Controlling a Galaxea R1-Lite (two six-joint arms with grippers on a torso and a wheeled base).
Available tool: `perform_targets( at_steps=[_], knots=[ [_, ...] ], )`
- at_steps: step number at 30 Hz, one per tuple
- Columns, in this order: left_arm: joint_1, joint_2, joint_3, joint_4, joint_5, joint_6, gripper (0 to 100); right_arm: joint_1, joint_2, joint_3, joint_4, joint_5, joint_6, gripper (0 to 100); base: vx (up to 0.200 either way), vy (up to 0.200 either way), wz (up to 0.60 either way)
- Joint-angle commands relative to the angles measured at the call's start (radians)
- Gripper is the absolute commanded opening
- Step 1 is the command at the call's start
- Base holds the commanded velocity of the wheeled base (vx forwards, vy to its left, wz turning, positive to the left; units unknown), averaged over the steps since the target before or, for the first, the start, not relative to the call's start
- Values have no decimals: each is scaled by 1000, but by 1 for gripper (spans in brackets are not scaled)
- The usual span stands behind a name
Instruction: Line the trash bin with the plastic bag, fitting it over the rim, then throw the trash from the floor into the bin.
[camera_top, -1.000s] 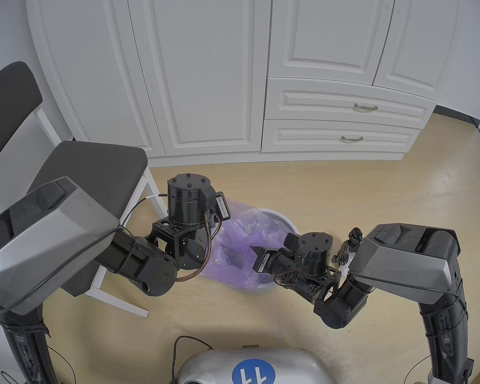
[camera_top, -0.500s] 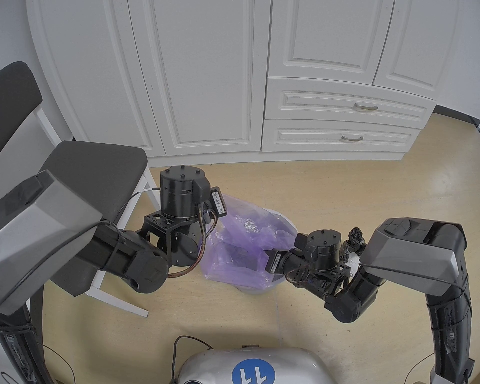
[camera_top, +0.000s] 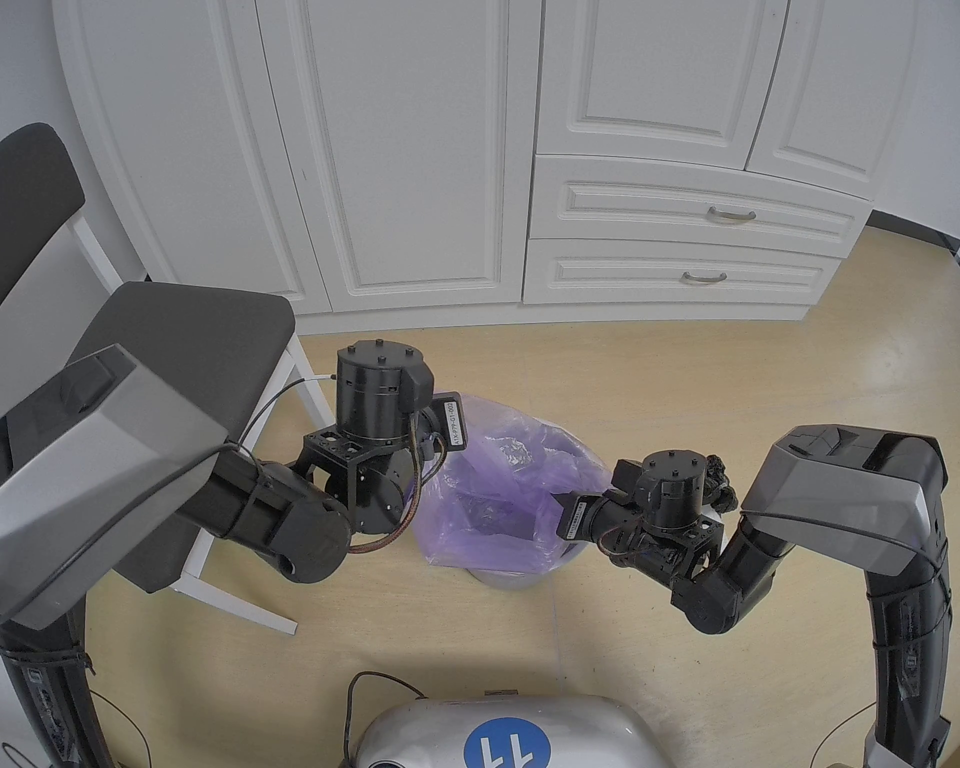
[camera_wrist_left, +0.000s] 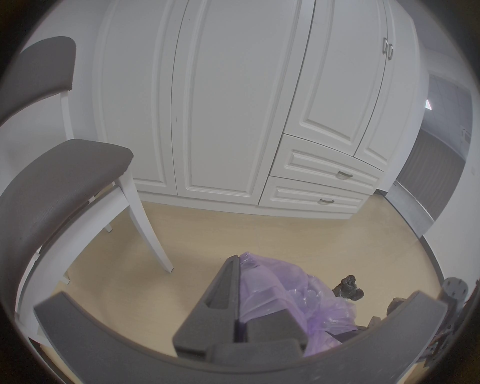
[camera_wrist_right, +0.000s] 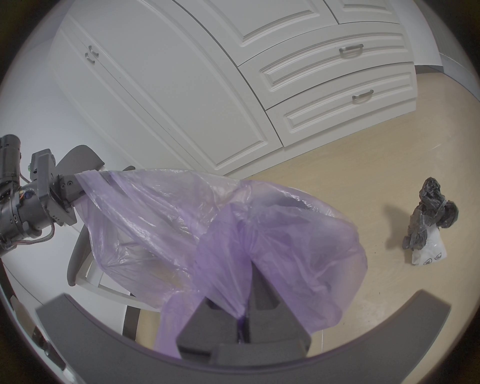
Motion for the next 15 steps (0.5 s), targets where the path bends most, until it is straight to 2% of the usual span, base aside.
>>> perform_targets(
  at_steps=[1,7,15],
  knots=[
    [-8,28,-41,26,-2,2,0,-15,-7,8,-2,2,-18,0,0,0,0],
    [-46,55,-144,83,-4,2,0,-40,-12,29,-5,4,-76,0,0,0,0],
    [-60,136,-280,132,-2,2,0,-84,-53,61,-3,4,-139,0,0,0,0]
  ],
)
